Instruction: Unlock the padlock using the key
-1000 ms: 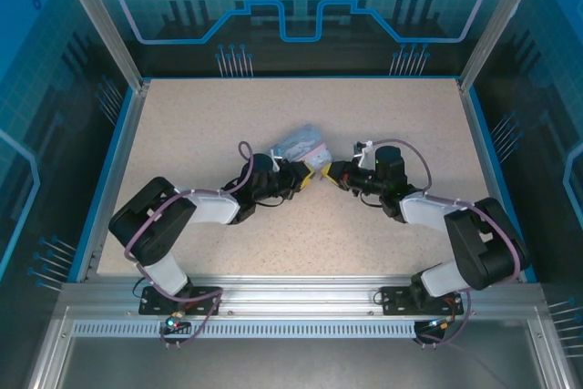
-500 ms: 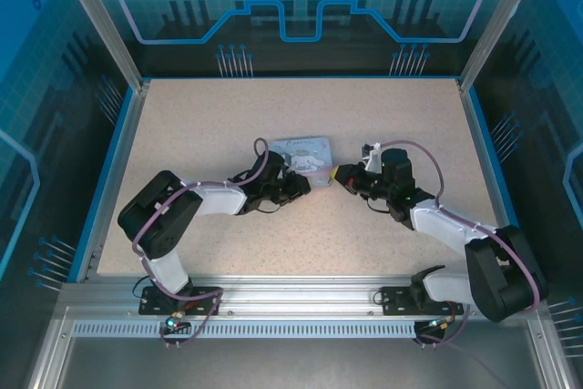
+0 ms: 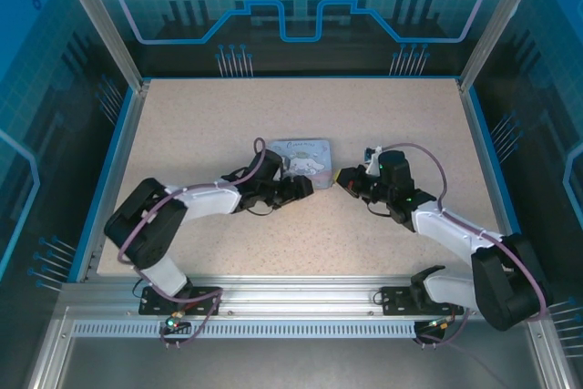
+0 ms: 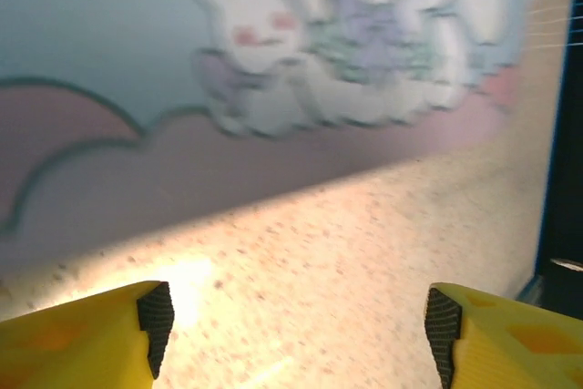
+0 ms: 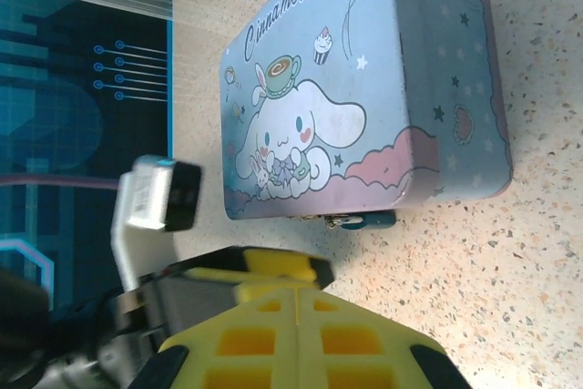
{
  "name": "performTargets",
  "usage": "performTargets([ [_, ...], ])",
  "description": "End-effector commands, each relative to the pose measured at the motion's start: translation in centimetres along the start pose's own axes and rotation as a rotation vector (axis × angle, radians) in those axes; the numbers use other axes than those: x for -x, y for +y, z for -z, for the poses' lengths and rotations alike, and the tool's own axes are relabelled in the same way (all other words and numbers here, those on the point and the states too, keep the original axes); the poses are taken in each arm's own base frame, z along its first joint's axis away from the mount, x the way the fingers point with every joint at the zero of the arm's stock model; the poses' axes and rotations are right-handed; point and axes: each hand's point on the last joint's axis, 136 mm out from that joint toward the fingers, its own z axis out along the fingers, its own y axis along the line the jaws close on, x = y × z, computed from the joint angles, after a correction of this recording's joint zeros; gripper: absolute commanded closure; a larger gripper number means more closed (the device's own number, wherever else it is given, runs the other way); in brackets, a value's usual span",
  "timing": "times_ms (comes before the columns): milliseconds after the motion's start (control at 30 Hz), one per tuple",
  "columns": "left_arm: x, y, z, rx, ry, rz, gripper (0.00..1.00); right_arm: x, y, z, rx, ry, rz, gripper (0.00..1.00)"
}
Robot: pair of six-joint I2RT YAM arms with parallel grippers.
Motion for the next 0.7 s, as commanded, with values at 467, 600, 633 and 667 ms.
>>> performTargets([
  [467,4.4,-10.7,5.0,-0.395,-0.164,0.235,0.46,3.0,2.1,-3.4,-0.034,-0.111,-0.211,1.0],
  [600,4.4,-9.8,4.4,-0.376,-0.188,0.257,0.54,3.3,1.7,-3.5,-0.048,-0.135,-0.248,1.0],
  [633,4.4,-9.7,4.3,-0.377,-0.19,0.264,0.55,3.6,2.1,-3.4,-0.027,-0.146,-0.25,1.0],
  [667,4.3,-9.5,4.0,-0.376,-0.191,0.271,0.55,3.7,2.2,-3.5,-0.02,-0.151,-0.257,1.0],
])
